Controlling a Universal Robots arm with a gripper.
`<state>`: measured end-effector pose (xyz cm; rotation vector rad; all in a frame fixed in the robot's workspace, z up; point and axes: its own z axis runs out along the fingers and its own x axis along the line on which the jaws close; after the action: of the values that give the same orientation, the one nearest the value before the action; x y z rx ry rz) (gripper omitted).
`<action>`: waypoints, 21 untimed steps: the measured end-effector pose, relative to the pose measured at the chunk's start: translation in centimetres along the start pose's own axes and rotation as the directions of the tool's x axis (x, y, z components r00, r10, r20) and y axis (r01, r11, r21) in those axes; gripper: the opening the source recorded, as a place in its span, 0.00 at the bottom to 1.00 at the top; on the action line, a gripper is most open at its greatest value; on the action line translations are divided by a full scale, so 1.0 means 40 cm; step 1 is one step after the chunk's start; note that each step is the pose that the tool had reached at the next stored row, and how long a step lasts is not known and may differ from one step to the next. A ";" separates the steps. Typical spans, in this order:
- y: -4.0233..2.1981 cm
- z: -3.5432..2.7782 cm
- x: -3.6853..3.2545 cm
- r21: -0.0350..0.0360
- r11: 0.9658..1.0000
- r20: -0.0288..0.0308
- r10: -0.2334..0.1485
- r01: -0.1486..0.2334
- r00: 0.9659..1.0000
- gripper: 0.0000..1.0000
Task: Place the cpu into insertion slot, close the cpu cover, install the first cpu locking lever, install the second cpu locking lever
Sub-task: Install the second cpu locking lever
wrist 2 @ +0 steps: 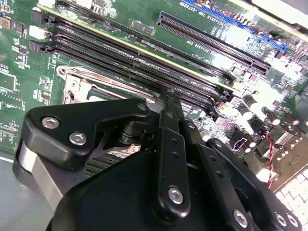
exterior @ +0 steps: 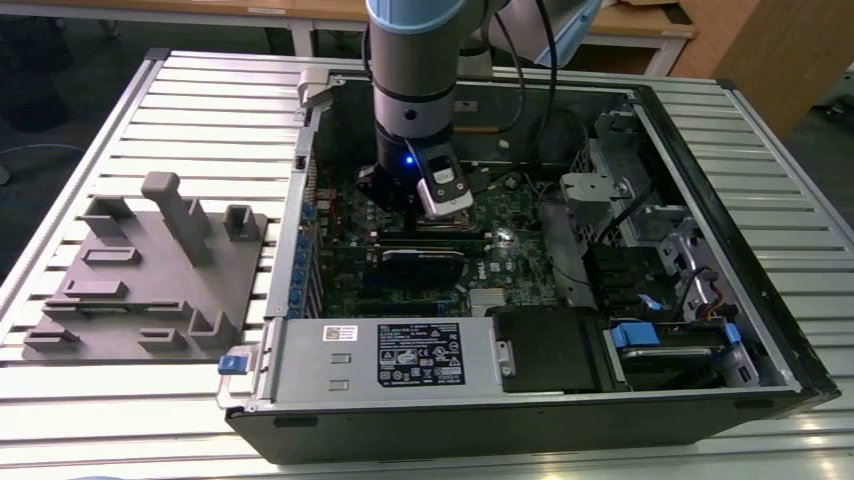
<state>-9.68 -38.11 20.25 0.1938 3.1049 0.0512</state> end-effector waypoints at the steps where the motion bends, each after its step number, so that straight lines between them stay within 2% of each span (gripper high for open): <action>1: 0.000 0.000 0.000 -0.003 1.000 0.000 0.000 0.000 1.000 0.11; 4: 0.000 0.000 0.001 -0.019 1.000 -0.002 0.001 -0.001 1.000 0.11; 7: -0.001 0.003 0.004 -0.046 0.999 -0.006 0.001 -0.002 1.000 0.11; 10: -0.001 0.006 0.007 -0.063 0.998 -0.008 0.002 -0.002 1.000 0.11; 13: -0.002 0.008 0.010 -0.068 0.998 -0.008 0.002 -0.003 1.000 0.11; 21: -0.010 0.013 0.016 -0.068 0.998 -0.009 0.002 -0.003 1.000 0.11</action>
<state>-10.35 -38.40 19.68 0.1957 3.1055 0.1580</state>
